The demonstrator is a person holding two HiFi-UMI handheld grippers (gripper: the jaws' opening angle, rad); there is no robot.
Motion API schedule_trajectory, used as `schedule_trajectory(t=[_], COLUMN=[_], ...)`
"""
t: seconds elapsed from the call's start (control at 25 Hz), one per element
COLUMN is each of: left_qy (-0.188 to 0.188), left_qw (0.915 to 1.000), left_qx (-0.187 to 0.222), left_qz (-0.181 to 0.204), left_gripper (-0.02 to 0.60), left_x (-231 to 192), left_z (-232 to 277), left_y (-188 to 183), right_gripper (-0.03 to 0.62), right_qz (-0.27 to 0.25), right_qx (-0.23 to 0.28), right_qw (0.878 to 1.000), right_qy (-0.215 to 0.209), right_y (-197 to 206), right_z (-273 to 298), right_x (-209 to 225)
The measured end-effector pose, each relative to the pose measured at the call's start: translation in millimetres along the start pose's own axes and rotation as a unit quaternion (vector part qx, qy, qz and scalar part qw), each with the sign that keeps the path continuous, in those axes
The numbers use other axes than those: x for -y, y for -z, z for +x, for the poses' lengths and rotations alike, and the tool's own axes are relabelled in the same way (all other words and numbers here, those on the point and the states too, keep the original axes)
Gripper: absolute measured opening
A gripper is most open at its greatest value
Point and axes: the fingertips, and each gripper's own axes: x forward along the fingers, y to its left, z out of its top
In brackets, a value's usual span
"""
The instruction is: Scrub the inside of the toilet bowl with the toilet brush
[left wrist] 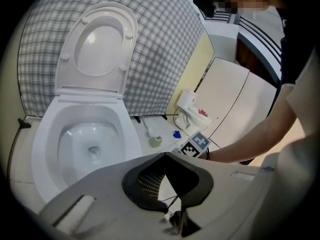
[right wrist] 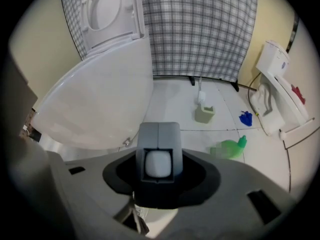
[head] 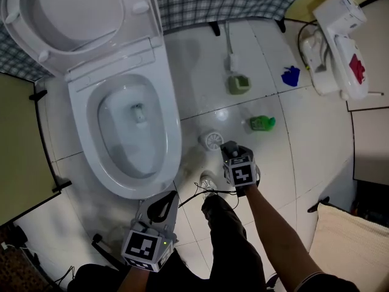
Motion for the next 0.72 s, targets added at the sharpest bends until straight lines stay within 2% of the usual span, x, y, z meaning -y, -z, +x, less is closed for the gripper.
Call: schedule_trajectory(t=[0.36,0.6,0.72], left_qy=[0.005,0.004,0.005], left_qw=[0.9998,0.9990,0.9985], left_qx=[0.015,0.044,0.053], left_qz=[0.007,0.008,0.015], left_gripper=[0.006,0.006,0.006], left_x=[-9.2,-9.7,-4.7], left_z=[-5.6,-31.2,-55.4], left_y=[-24.1,-52.2,-71.8], right_gripper=[0.218,0.227,0.227], right_qz=[0.013,0.028,0.036], right_qx=[0.032,0.079,0.123], right_qw=[0.999,0.996,0.992], right_qy=[0.023,0.037,0.016], right_y=[-13.4,-38.4,-64.7], right_z=[-15.5,-83.9,-138.3], right_x=[4.2,0.6,-16.5])
